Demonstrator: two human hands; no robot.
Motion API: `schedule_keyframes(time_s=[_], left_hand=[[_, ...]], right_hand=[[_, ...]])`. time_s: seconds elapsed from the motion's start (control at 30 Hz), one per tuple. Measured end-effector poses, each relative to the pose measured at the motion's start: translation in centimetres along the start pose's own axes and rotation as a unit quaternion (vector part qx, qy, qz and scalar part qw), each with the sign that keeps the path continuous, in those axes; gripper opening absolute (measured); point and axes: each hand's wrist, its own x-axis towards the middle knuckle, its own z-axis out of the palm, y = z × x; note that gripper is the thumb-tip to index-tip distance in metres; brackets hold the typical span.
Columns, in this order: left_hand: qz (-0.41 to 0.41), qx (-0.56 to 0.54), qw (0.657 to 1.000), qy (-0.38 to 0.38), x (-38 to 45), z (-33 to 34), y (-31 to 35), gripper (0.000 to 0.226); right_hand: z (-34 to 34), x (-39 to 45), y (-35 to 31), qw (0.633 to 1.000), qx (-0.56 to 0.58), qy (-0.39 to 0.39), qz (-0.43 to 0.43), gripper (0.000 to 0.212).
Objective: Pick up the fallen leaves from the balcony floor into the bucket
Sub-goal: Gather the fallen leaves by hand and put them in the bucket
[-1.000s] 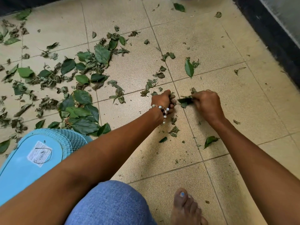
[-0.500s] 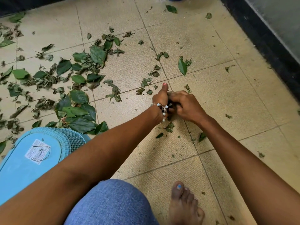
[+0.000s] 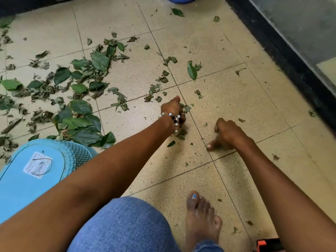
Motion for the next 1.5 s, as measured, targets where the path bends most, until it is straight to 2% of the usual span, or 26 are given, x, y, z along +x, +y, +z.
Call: schedule_keyframes(time_s=[0.03, 0.07, 0.13, 0.2, 0.23, 0.3, 0.4, 0.53, 0.73, 0.87, 0.93, 1.0, 1.07, 1.1, 1.17, 1.27, 1.3, 1.37, 1.43, 1.5], left_hand=[[0.001, 0.001, 0.999, 0.040, 0.6, 0.0, 1.2, 0.028], [-0.001, 0.032, 0.999, 0.043, 0.6, 0.0, 1.3, 0.024], [-0.011, 0.022, 0.999, 0.042, -0.1, -0.4, 0.4, 0.020], [0.006, 0.005, 0.999, 0.032, -0.2, -0.9, -0.2, 0.017], [0.011, -0.006, 0.999, 0.034, -0.4, -0.9, 0.2, 0.016], [0.025, -0.003, 0.999, 0.041, -0.4, -1.3, 0.5, 0.019], [0.021, 0.006, 0.999, 0.040, 0.1, -2.4, 0.5, 0.022], [0.031, 0.021, 0.998, 0.050, 0.7, -4.0, 0.9, 0.029], [0.006, 0.016, 0.999, 0.041, 1.2, -6.0, 0.9, 0.045], [-0.015, 0.045, 0.999, 0.021, 0.6, -6.6, 0.9, 0.043], [-0.033, 0.076, 0.997, 0.003, 0.2, -6.8, 1.0, 0.042], [-0.045, 0.119, 0.992, -0.006, -0.2, -7.1, 0.8, 0.045], [-0.065, 0.142, 0.987, -0.039, -0.7, -7.2, 0.7, 0.053], [-0.075, 0.138, 0.986, -0.061, -1.0, -7.2, 0.6, 0.058], [-0.081, 0.105, 0.987, -0.093, -1.4, -7.0, 0.5, 0.061], [-0.077, 0.018, 0.993, -0.092, -1.6, -7.1, 1.0, 0.051], [-0.073, -0.004, 0.995, -0.075, -1.2, -7.4, 1.3, 0.050], [-0.057, -0.035, 0.997, -0.027, -0.2, -8.3, 2.0, 0.047], [-0.033, -0.040, 0.998, 0.022, 0.8, -9.0, 2.5, 0.038], [-0.019, -0.039, 0.997, 0.057, 1.5, -9.5, 2.9, 0.034]], right_hand=[[0.6, -0.3, -0.1, 1.000, -0.002, 0.005, -0.006, 0.063], [1.1, -0.4, -0.2, 0.999, 0.017, 0.020, -0.023, 0.056], [1.8, -0.6, -0.8, 0.991, 0.112, 0.058, -0.055, 0.029], [2.4, -0.6, -1.6, 0.976, 0.173, 0.100, -0.083, 0.016], [2.7, -0.6, -2.1, 0.972, 0.178, 0.115, -0.102, 0.013], [3.4, -0.6, -3.7, 0.967, 0.176, 0.118, -0.144, 0.024], [5.2, -1.0, -6.3, 0.965, 0.087, 0.123, -0.216, 0.041], [8.1, -1.7, -8.1, 0.960, -0.069, 0.128, -0.241, 0.045], [8.9, -1.9, -8.0, 0.924, -0.185, 0.165, -0.291, 0.030], [8.1, -1.5, -7.4, 0.905, -0.207, 0.165, -0.334, 0.024], [7.0, -1.4, -7.5, 0.917, -0.132, 0.185, -0.328, 0.021], [5.4, -1.6, -8.3, 0.936, 0.063, 0.214, -0.274, 0.017], [3.5, -1.7, -9.6, 0.915, 0.258, 0.230, -0.208, 0.018], [2.8, -1.6, -10.3, 0.898, 0.317, 0.237, -0.192, 0.018], [2.1, -1.6, -12.0, 0.886, 0.343, 0.236, -0.204, 0.016], [2.6, -1.4, -14.0, 0.895, 0.290, 0.230, -0.250, 0.020], [2.9, -0.9, -14.3, 0.900, 0.267, 0.210, -0.274, 0.024], [3.0, 0.1, -14.3, 0.904, 0.256, 0.121, -0.319, 0.030], [2.8, 1.0, -13.9, 0.880, 0.352, 0.035, -0.317, 0.030], [2.4, 1.8, -13.7, 0.849, 0.444, 0.050, -0.283, 0.027]])
